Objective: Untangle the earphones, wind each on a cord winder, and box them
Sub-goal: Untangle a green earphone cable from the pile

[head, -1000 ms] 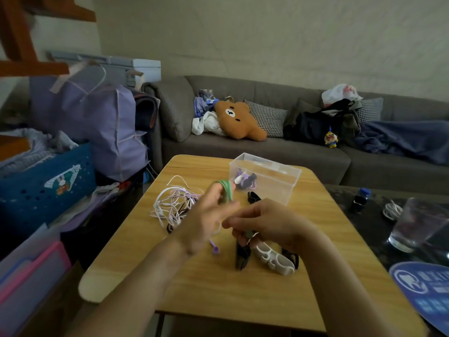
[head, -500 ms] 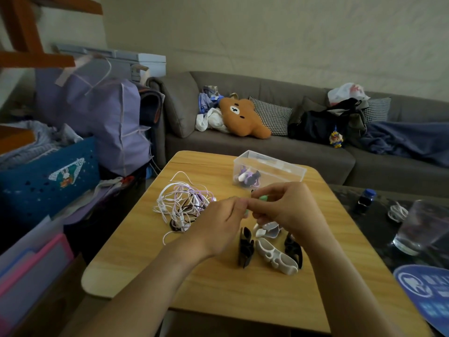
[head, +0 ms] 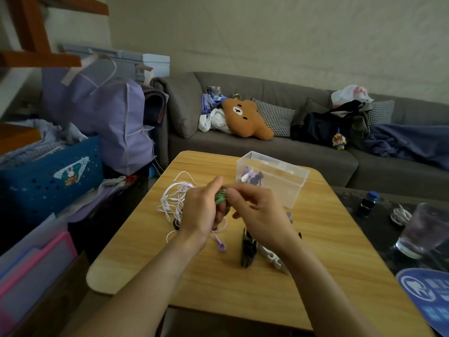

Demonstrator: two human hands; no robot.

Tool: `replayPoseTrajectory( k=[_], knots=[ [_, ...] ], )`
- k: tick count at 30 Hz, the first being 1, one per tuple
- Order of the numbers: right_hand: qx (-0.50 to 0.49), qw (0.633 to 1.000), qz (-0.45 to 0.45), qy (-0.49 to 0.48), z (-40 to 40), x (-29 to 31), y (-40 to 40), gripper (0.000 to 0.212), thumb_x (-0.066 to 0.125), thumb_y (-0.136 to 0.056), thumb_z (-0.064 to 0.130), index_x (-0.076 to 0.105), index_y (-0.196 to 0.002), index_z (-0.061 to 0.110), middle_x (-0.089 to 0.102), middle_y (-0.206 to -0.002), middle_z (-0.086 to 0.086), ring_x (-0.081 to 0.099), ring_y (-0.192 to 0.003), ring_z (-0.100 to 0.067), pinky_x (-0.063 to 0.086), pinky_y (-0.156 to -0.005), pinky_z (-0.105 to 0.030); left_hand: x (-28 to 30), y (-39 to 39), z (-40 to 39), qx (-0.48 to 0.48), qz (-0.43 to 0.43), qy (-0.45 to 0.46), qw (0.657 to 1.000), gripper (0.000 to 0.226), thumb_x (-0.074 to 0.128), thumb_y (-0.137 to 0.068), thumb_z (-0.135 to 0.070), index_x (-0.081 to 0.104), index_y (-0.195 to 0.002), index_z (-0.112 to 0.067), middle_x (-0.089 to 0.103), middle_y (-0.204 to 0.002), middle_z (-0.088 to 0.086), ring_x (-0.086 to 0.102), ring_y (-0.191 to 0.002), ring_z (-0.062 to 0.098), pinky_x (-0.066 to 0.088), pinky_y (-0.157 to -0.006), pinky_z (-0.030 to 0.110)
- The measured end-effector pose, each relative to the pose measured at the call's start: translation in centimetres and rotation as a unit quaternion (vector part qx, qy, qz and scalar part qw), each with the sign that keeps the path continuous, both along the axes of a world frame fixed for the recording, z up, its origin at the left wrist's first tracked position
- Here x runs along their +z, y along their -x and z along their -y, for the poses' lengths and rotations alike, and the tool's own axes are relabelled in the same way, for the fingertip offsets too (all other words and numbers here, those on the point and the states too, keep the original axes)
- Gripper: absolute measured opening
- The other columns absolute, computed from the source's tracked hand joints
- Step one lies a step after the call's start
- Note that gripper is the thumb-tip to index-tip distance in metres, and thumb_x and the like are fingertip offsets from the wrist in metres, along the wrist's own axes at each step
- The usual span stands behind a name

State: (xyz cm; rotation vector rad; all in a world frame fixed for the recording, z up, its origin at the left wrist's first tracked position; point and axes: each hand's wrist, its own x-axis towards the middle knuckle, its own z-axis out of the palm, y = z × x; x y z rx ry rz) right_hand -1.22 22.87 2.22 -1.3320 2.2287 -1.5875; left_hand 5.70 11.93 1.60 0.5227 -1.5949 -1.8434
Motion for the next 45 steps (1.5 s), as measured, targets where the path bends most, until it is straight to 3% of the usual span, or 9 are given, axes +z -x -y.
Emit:
replayPoseTrajectory(
  k=[9, 16, 20, 23, 29, 32, 38, 41, 45],
  knots=[
    [0.002, 0.993, -0.069, 0.096, 1.0, -0.2, -1.9, 0.019, 0.068, -0.095, 0.016, 0.077, -0.111, 0.02, 0.07, -0.097, 0.006, 0.068, -0.092, -0.007, 0.053, -0.079, -0.019, 0.7, -0.4, 0.8, 0.019, -0.087, -0.039, 0.995, 0.043, 0.048, -0.093, -0.006, 0.049, -0.05, -0.005, 0.038, -0.053, 0.007, 0.04, -0.045, 0.016, 0.032, -0.042, 0.023],
    [-0.045, 0.984, -0.144, 0.094, 2.3, -1.4, -2.6, 0.026, 0.07, -0.093, 0.022, 0.074, -0.119, 0.025, 0.061, -0.091, 0.008, 0.058, -0.085, -0.002, 0.045, -0.073, -0.013, -0.2, 0.2, 1.9, 0.035, -0.012, -0.109, 0.993, 0.024, 0.05, -0.09, -0.016, 0.049, -0.067, -0.009, 0.041, -0.066, 0.01, 0.04, -0.064, 0.025, 0.031, -0.053, 0.031],
    [-0.076, 0.971, -0.223, 0.048, 2.6, -2.4, -2.4, 0.029, 0.06, -0.098, 0.028, 0.069, -0.126, 0.026, 0.06, -0.093, 0.003, 0.056, -0.081, -0.007, 0.047, -0.069, -0.022, 0.0, 0.3, 1.4, 0.059, 0.042, -0.193, 0.978, 0.037, 0.05, -0.095, -0.023, 0.043, -0.059, -0.019, 0.038, -0.045, -0.001, 0.033, -0.037, 0.013, 0.026, -0.04, 0.02],
    [-0.101, 0.976, -0.192, 0.021, 2.7, -2.6, -1.7, 0.025, 0.054, -0.102, 0.025, 0.07, -0.121, 0.022, 0.061, -0.092, 0.0, 0.057, -0.08, -0.011, 0.041, -0.07, -0.014, 0.0, 0.6, 0.9, 0.024, 0.058, -0.202, 0.977, 0.041, 0.047, -0.102, -0.042, 0.049, -0.067, -0.02, 0.04, -0.044, -0.002, 0.035, -0.038, 0.012, 0.024, -0.041, 0.02],
    [-0.139, 0.989, -0.046, 0.011, 1.1, -1.5, 0.9, 0.022, 0.049, -0.105, 0.023, 0.069, -0.097, 0.02, 0.066, -0.081, 0.009, 0.056, -0.065, 0.001, 0.038, -0.057, -0.012, 0.2, 0.3, -0.3, -0.041, 0.037, 0.014, 0.998, 0.022, 0.055, -0.101, -0.025, 0.07, -0.108, -0.01, 0.072, -0.097, 0.007, 0.062, -0.085, 0.022, 0.049, -0.07, 0.032],
    [-0.164, 0.986, -0.017, 0.024, 0.1, -0.8, 2.1, 0.022, 0.049, -0.105, 0.025, 0.07, -0.103, 0.018, 0.063, -0.075, 0.008, 0.054, -0.062, -0.001, 0.038, -0.057, -0.016, -0.4, 0.6, -0.4, -0.057, 0.05, 0.181, 0.981, 0.014, 0.055, -0.101, -0.019, 0.063, -0.113, -0.019, 0.073, -0.096, 0.004, 0.067, -0.071, 0.01, 0.049, -0.059, 0.016],
    [-0.096, 0.992, -0.029, -0.079, -2.2, 0.6, 3.5, 0.017, 0.049, -0.104, 0.026, 0.066, -0.103, 0.022, 0.063, -0.084, 0.005, 0.057, -0.068, -0.004, 0.045, -0.06, -0.015, -1.2, 1.3, -0.9, -0.138, 0.068, 0.221, 0.963, 0.018, 0.054, -0.101, -0.015, 0.068, -0.103, -0.003, 0.071, -0.071, 0.001, 0.061, -0.052, 0.008, 0.049, -0.055, 0.023],
    [-0.119, 0.979, -0.045, -0.161, -3.0, 0.4, 4.6, 0.021, 0.045, -0.106, 0.026, 0.063, -0.098, 0.019, 0.06, -0.083, 0.003, 0.052, -0.065, -0.004, 0.04, -0.052, -0.01, -1.4, 2.1, -1.4, -0.159, 0.076, 0.23, 0.957, 0.015, 0.056, -0.101, -0.017, 0.068, -0.103, -0.009, 0.073, -0.081, 0.004, 0.067, -0.059, 0.013, 0.049, -0.054, 0.022],
    [-0.22, 0.96, -0.013, -0.171, -4.3, -0.3, 6.6, 0.023, 0.041, -0.107, 0.021, 0.063, -0.113, 0.015, 0.065, -0.107, -0.003, 0.055, -0.08, -0.01, 0.04, -0.059, -0.019, -2.0, 4.2, -1.5, -0.121, 0.134, 0.307, 0.934, 0.012, 0.056, -0.1, -0.026, 0.067, -0.103, -0.022, 0.071, -0.091, -0.003, 0.068, -0.079, 0.016, 0.051, -0.066, 0.02]
  ],
)
